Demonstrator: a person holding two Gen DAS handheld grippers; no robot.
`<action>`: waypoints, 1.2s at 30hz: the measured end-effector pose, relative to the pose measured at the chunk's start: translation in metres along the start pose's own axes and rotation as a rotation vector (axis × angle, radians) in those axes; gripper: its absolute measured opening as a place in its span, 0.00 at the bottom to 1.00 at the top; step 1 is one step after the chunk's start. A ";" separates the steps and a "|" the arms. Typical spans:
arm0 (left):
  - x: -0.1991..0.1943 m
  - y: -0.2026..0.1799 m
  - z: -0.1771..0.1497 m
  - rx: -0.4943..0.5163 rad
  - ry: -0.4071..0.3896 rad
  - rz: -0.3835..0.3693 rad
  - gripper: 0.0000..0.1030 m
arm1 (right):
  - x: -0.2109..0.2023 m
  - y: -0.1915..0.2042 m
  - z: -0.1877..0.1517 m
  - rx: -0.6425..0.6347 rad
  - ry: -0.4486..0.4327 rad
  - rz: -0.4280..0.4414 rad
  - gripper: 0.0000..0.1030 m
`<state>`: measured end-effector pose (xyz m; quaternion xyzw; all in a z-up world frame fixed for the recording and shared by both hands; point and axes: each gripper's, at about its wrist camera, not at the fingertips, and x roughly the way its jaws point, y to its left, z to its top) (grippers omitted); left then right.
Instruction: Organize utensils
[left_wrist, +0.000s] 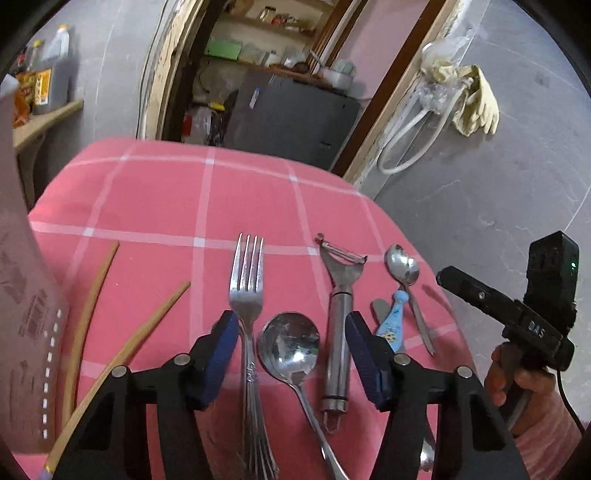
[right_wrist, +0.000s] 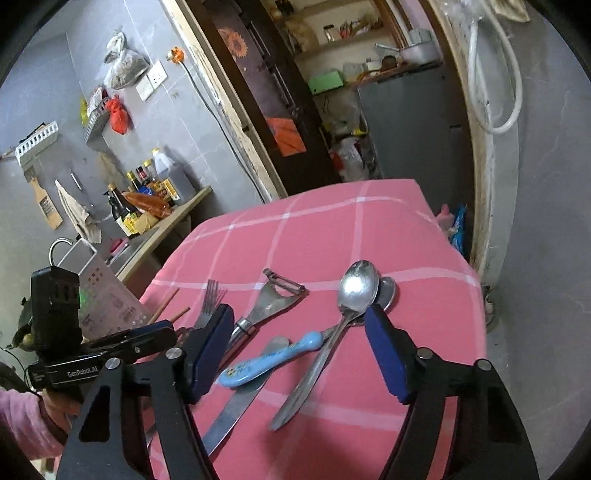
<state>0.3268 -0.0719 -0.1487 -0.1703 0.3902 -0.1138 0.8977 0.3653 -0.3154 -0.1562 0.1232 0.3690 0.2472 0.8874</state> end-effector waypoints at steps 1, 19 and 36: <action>0.002 0.001 0.001 0.003 0.009 -0.006 0.53 | 0.005 -0.001 0.000 -0.002 0.008 0.000 0.64; 0.022 0.006 0.009 0.057 0.134 -0.064 0.22 | 0.068 -0.028 0.028 -0.004 0.168 -0.020 0.32; 0.028 -0.002 0.011 0.084 0.200 -0.050 0.05 | 0.092 -0.037 0.026 -0.014 0.347 0.096 0.08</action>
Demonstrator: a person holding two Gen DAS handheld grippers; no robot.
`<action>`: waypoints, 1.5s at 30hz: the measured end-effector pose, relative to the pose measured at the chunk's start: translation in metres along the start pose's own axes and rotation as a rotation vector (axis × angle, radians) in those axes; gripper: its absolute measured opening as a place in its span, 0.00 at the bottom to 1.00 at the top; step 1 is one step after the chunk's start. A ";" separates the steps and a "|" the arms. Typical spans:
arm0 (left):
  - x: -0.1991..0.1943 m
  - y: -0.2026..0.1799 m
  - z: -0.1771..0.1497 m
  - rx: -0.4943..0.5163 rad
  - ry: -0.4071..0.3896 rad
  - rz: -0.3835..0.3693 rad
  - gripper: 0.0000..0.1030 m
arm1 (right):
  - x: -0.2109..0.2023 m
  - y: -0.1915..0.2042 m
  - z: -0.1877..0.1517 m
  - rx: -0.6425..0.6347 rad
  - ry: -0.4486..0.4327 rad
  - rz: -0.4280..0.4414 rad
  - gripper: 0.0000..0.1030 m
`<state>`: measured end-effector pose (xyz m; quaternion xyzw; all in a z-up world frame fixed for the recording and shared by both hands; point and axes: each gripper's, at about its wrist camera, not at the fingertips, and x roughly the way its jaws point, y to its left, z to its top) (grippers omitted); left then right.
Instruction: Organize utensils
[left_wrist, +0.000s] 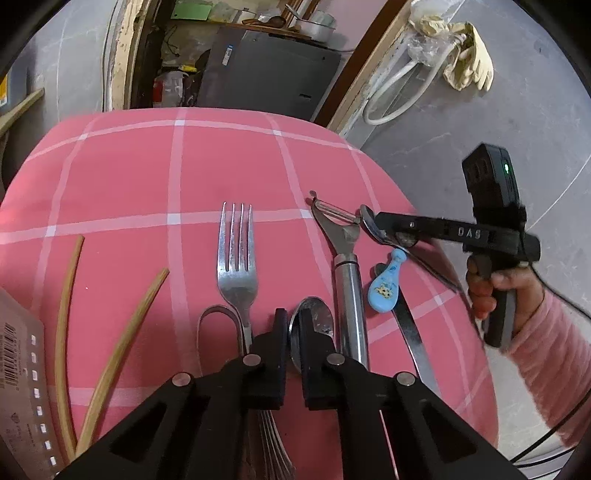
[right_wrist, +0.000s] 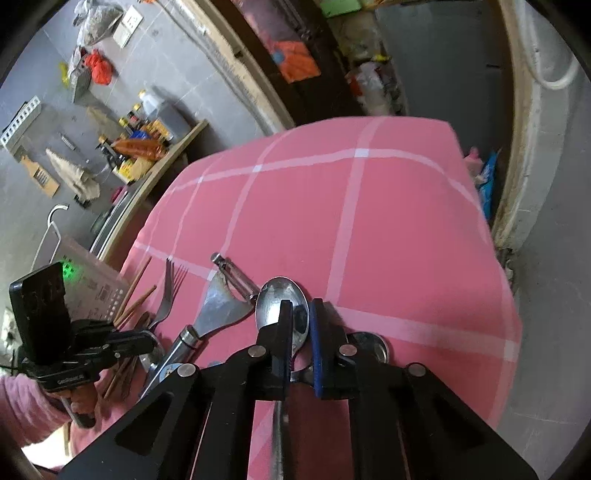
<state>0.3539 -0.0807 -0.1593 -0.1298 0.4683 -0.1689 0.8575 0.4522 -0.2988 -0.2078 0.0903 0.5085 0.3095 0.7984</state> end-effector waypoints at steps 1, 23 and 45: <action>0.000 -0.001 0.000 0.003 0.002 0.006 0.05 | 0.001 -0.001 0.003 0.001 0.018 0.010 0.08; -0.013 -0.004 -0.003 -0.103 -0.010 0.094 0.04 | 0.017 0.044 0.030 -0.279 0.178 -0.134 0.25; -0.083 -0.026 0.009 -0.005 -0.175 0.191 0.04 | -0.097 0.070 -0.003 -0.099 -0.140 -0.193 0.02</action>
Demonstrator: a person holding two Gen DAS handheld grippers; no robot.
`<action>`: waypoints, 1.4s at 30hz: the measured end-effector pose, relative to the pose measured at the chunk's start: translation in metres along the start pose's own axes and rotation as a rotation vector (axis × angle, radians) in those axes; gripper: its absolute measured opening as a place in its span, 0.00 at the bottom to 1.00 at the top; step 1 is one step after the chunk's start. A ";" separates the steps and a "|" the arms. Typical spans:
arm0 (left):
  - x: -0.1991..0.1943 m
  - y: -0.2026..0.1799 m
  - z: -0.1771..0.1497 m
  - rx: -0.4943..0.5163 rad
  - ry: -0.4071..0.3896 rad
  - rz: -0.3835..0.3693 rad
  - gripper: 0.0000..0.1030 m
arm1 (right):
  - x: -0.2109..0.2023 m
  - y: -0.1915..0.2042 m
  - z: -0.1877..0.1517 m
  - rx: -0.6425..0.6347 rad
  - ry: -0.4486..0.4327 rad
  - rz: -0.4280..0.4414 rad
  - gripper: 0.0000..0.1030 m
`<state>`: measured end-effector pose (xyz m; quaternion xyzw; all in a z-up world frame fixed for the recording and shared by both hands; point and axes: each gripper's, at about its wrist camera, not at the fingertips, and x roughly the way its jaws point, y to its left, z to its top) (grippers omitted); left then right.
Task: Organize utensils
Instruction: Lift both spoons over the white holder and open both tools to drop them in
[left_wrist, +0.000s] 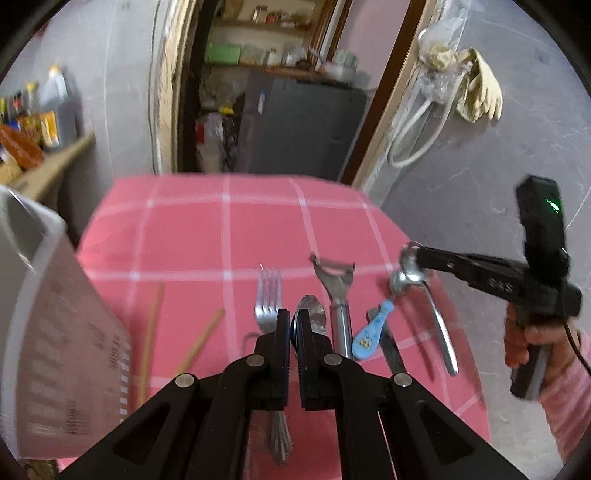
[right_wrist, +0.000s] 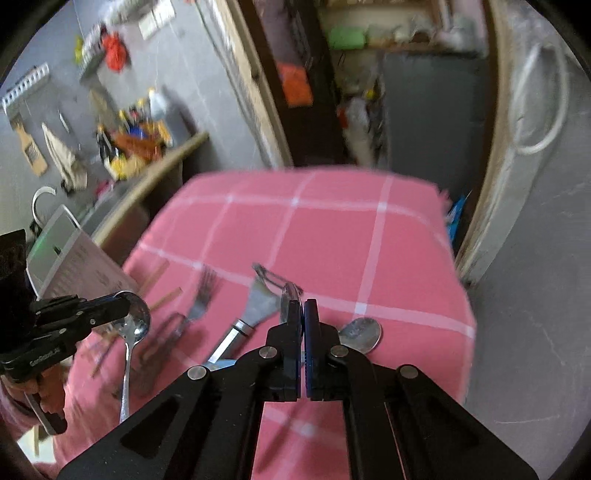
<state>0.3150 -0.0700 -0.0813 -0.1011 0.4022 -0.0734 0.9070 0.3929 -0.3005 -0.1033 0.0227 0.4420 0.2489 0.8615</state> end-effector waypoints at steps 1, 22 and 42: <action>-0.006 0.000 0.002 0.003 -0.016 0.006 0.04 | -0.011 0.003 0.000 0.008 -0.041 -0.010 0.02; -0.196 0.114 0.088 0.047 -0.427 0.299 0.04 | -0.113 0.248 0.070 -0.050 -0.766 0.032 0.02; -0.144 0.143 0.027 0.162 -0.497 0.324 0.04 | -0.013 0.296 0.008 -0.175 -0.765 0.038 0.02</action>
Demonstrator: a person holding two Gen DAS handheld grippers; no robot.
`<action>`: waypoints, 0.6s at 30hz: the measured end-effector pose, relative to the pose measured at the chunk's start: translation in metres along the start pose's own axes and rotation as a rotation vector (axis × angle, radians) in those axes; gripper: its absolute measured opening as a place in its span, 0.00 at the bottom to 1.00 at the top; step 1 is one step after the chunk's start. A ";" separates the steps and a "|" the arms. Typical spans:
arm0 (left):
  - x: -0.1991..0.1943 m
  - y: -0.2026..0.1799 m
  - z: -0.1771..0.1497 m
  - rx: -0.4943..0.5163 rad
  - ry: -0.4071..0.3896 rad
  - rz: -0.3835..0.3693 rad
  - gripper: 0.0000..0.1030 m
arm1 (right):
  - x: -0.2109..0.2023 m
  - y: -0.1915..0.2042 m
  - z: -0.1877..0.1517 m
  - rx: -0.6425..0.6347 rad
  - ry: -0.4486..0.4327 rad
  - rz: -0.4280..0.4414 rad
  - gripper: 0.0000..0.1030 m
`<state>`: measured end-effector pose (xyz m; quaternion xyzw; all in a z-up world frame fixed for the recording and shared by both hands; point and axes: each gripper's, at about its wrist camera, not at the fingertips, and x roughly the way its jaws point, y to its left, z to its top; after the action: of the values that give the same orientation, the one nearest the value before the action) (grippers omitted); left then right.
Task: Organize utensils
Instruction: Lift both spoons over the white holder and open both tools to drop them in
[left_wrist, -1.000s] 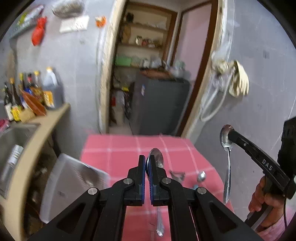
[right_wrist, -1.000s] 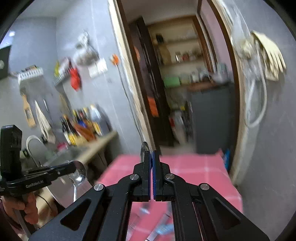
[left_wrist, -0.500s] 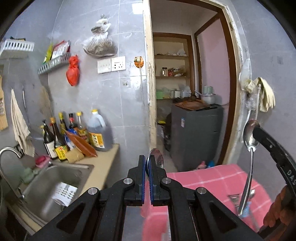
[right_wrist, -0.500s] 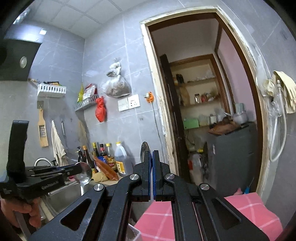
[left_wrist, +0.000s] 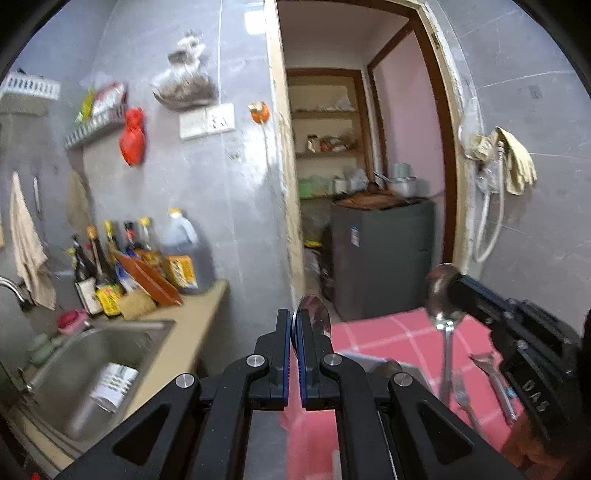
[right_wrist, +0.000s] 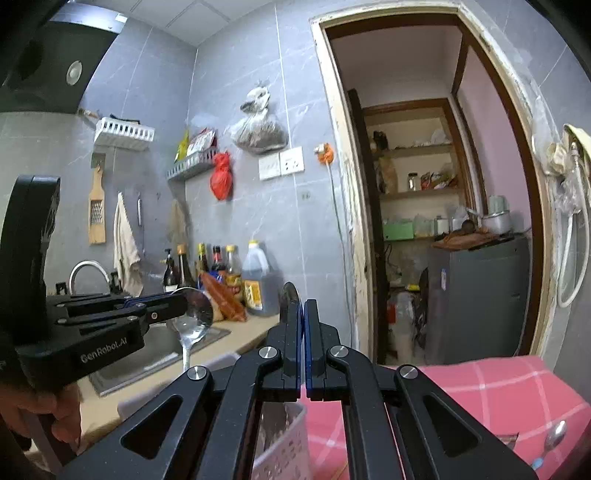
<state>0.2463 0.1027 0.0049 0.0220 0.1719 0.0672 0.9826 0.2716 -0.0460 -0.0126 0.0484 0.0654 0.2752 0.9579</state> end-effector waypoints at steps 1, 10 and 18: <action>0.000 0.000 -0.002 -0.009 0.008 -0.017 0.04 | -0.001 -0.001 -0.003 0.002 0.009 0.006 0.02; -0.003 0.010 -0.010 -0.115 0.078 -0.172 0.07 | -0.007 -0.009 -0.014 0.000 0.066 0.047 0.02; -0.014 0.018 -0.020 -0.213 0.086 -0.279 0.36 | -0.011 -0.011 -0.015 0.004 0.125 0.058 0.12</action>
<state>0.2240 0.1191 -0.0081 -0.1094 0.2068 -0.0510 0.9709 0.2659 -0.0606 -0.0272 0.0347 0.1242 0.3055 0.9434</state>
